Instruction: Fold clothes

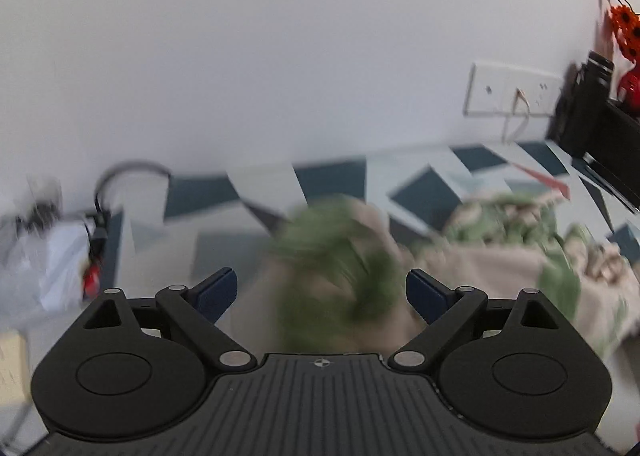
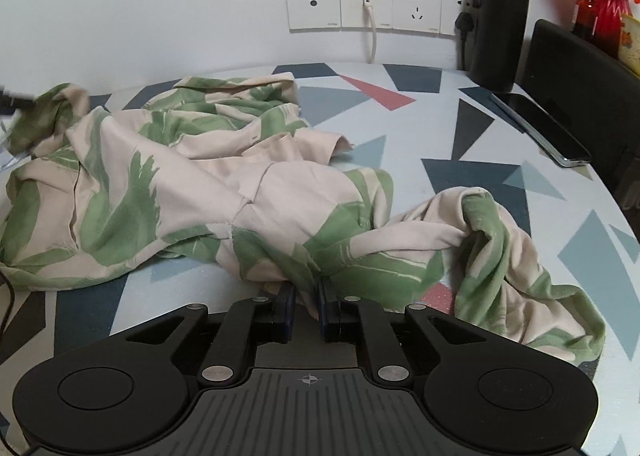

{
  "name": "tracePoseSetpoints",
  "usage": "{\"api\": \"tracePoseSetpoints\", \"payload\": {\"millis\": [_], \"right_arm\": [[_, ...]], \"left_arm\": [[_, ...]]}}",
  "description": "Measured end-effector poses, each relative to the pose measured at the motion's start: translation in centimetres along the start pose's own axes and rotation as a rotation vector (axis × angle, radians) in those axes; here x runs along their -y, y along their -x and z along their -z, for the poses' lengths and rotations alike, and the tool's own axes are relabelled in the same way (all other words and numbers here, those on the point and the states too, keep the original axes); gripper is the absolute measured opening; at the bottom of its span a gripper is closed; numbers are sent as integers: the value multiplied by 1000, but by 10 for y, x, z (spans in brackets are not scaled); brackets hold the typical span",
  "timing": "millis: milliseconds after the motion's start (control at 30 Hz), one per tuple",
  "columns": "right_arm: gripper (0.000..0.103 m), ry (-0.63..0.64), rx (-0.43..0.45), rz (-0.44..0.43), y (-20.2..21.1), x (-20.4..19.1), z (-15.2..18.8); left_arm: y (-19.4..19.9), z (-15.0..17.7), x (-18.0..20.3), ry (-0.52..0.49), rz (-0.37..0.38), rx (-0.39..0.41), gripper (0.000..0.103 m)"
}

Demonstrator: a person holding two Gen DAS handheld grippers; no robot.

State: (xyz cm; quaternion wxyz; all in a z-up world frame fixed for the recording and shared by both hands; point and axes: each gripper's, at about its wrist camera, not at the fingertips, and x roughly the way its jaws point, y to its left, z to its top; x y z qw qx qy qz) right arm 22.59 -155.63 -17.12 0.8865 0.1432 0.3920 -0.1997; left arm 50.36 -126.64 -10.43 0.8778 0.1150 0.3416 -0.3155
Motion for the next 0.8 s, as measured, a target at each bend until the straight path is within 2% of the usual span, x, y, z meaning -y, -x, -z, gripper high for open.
{"api": "tracePoseSetpoints", "payload": {"millis": [167,333,400,500,633,800], "right_arm": [[11,1,-10,2,-2,0,1],[12,10,-24,4,-7,-1,-1],[12,10,-27,3,-8,-1,-2],[13,9,-30,3,-10,-1,-3],[13,10,-33,1,-10,-1,-4],[15,3,-31,0,-8,1,-3]], "left_arm": [[19,46,5,17,59,-38,93],[52,75,25,-108,104,-30,93],[56,86,40,-182,126,-53,93],[49,104,63,-295,103,-99,93],[41,118,82,-367,105,-116,93],[22,125,90,-440,-15,-84,93]]}}
